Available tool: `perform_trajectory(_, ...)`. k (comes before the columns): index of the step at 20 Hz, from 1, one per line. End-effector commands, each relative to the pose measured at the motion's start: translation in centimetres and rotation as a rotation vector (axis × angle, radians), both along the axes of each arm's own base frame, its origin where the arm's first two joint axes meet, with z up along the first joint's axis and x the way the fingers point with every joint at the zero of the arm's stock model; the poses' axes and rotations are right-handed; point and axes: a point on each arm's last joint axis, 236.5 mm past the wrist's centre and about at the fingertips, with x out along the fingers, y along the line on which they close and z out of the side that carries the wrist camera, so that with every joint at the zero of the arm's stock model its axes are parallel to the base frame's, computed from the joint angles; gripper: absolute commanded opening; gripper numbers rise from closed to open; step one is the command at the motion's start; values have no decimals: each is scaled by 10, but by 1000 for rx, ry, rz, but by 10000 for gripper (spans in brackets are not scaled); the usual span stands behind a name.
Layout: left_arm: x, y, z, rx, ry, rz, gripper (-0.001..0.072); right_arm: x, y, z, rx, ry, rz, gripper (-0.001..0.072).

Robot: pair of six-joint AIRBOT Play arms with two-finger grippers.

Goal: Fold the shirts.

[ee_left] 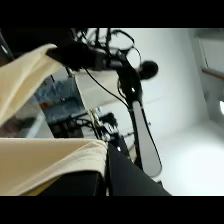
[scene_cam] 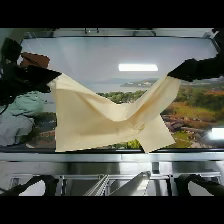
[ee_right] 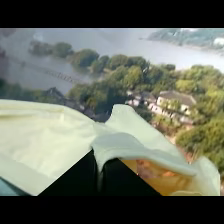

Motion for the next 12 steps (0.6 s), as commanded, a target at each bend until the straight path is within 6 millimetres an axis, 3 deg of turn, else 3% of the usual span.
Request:
perform_trajectory(1,78,45,-80,78,105,219,25,76,-21,-52,-67,-88,-150,18)
perform_trajectory(3,116,67,-103,97,79,278,16,114,-39,-75,-101,-143,-236,19)
perform_trajectory(4,133,74,-107,108,56,293,56,127,-48,-80,-114,-170,-272,21)
perform_trajectory(5,147,79,-106,119,33,304,332,136,-55,-80,-118,-190,-304,153)
perform_trajectory(6,160,85,-102,129,0,314,567,140,-63,-74,-121,-209,-322,518)
perform_trajectory(7,170,92,-95,129,-10,324,705,140,-71,-66,-131,-217,-317,651)
perform_trajectory(9,173,109,-83,155,-20,309,706,122,-93,-60,-151,-169,-295,643)
perform_trajectory(10,164,117,-88,200,5,276,705,106,-105,-61,-139,-109,-285,608)
perform_trajectory(11,149,123,-99,264,50,219,705,88,-116,-68,-128,-40,-263,478)
perform_trajectory(12,134,127,-115,331,108,168,705,69,-126,-78,-115,37,-238,465)
